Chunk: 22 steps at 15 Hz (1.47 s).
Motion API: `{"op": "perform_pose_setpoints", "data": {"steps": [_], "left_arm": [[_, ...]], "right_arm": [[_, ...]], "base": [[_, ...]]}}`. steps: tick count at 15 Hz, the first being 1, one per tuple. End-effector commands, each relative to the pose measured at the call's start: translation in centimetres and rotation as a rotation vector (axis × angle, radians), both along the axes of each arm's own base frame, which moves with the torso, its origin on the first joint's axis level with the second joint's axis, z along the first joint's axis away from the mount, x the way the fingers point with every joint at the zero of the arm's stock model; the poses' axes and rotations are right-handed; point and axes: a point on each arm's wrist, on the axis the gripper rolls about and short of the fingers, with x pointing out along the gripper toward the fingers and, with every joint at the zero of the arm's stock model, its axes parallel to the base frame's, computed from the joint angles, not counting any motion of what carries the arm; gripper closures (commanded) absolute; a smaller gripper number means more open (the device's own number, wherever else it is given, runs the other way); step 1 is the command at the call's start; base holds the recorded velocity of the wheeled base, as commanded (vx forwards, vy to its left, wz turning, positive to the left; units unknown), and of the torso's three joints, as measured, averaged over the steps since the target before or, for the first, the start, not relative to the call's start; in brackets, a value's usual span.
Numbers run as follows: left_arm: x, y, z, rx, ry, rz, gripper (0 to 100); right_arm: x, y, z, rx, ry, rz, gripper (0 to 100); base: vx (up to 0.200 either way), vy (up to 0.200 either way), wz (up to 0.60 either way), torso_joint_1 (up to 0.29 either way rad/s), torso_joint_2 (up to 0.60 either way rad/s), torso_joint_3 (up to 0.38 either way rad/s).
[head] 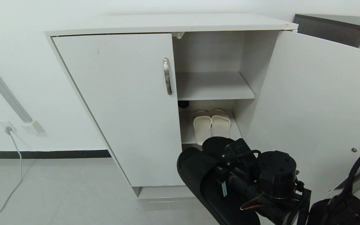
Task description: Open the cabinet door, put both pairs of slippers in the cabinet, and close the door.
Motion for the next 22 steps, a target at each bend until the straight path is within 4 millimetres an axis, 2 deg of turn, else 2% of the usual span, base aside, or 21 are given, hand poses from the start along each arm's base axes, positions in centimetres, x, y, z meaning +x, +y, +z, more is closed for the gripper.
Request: {"op": "perform_pose_setpoints", "data": {"steps": [1,4,6,7,9,11,12,13,15,17,22], "left_arm": [[0.0,0.0,0.0,0.000,0.000,0.001,100],[0.0,0.0,0.0,0.000,0.000,0.001,100],[0.0,0.0,0.0,0.001,-0.001,0.006,100],[0.0,0.0,0.0,0.003,-0.001,0.006,100],[0.0,0.0,0.0,0.004,-0.001,0.006,100],[0.0,0.0,0.0,0.004,-0.001,0.006,100],[0.0,0.0,0.0,0.004,-0.001,0.006,100],[0.0,0.0,0.0,0.004,-0.001,0.006,100],[0.0,0.0,0.0,0.004,-0.001,0.006,100],[0.0,0.0,0.0,0.004,-0.001,0.006,100],[0.0,0.0,0.0,0.004,-0.001,0.006,100]], "right_arm": [[0.3,0.4,-1.2,-0.016,0.005,0.001,100],[0.5,0.5,-0.9,-0.028,-0.020,-0.004,100],[1.3,1.7,0.3,-0.027,-0.029,-0.103,100],[2.1,2.6,1.6,0.004,0.023,-0.215,100],[2.4,3.6,5.2,0.027,0.058,-0.340,100],[1.5,4.7,8.5,0.060,0.033,-0.378,100],[1.4,5.1,9.5,0.072,0.016,-0.404,100],[1.6,5.6,11.5,0.114,-0.022,-0.452,100],[2.0,5.9,13.7,0.164,-0.066,-0.480,100],[2.3,5.8,14.0,0.146,-0.084,-0.509,100],[2.7,5.4,13.1,0.093,-0.046,-0.528,100]], "base": [[0.000,0.000,0.00,0.000,0.00,0.000],[0.000,0.000,0.00,0.000,0.00,0.000],[0.000,0.000,0.00,0.000,0.00,0.000],[0.000,0.000,0.00,0.000,0.00,0.000],[0.000,0.000,0.00,0.000,0.00,0.000],[0.000,0.000,0.00,0.000,0.00,0.000],[0.000,0.000,0.00,0.000,0.00,0.000],[0.000,0.000,0.00,0.000,0.00,0.000],[0.000,0.000,0.00,0.000,0.00,0.000],[0.000,0.000,0.00,0.000,0.00,0.000],[0.000,0.000,0.00,0.000,0.00,0.000]]}}
